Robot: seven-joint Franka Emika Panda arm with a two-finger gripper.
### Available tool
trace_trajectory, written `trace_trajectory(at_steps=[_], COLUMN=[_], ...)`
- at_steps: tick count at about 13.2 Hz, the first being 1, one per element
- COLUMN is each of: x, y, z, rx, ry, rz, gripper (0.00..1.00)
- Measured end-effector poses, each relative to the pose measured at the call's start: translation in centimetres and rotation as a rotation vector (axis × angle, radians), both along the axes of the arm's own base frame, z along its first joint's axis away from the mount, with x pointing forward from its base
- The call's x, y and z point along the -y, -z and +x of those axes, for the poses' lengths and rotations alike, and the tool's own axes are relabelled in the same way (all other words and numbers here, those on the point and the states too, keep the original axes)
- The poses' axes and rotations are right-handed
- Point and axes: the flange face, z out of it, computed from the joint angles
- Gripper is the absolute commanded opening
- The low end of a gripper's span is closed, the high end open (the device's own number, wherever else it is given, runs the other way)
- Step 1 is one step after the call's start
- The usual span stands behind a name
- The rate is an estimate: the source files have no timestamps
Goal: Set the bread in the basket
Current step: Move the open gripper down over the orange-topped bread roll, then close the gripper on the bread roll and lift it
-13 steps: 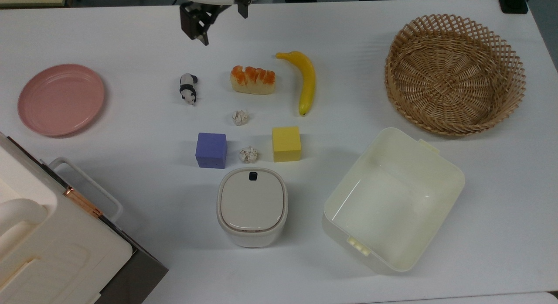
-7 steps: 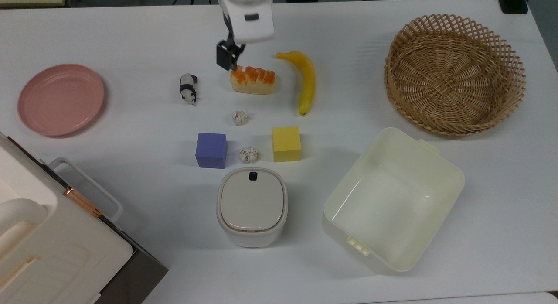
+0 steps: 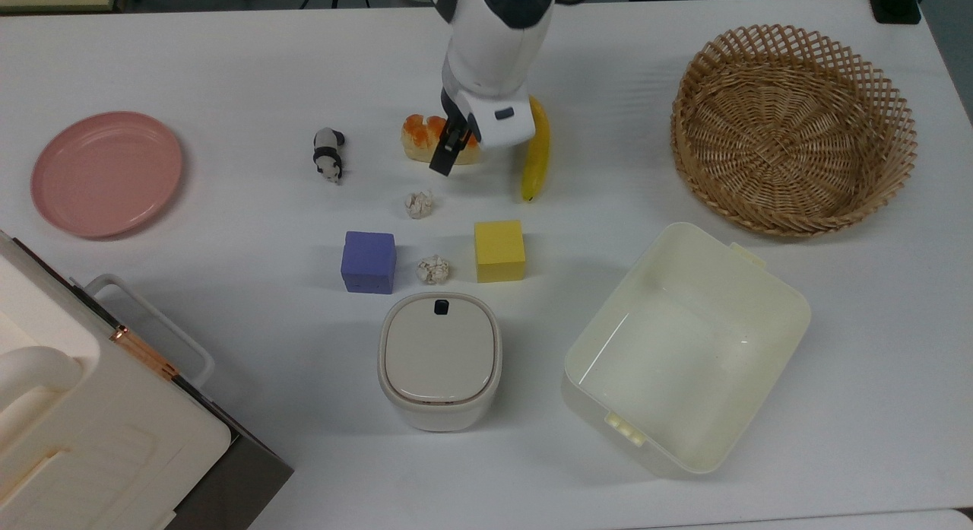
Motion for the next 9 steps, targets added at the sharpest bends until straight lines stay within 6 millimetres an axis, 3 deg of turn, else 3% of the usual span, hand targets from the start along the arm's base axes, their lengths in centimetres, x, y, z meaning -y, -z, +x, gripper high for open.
trace_trajectory(at_steps=[3,4,7,8,9], x=[-0.3,-0.2,-0.2,-0.1,0.0], y=[2.4,2.5,2.5,2.5,2.6], z=[0.4,0.5,0.5,0.4,0.1], rx=[-0.001,0.0,-0.003,-0.012,-0.032], ry=[-0.051,-0.065,-0.083,-0.084,-0.082], rz=[-0.047,-0.062,-0.069,-0.071,-0.078], gripper=[0.99,0.91,0.29,0.16,0.13])
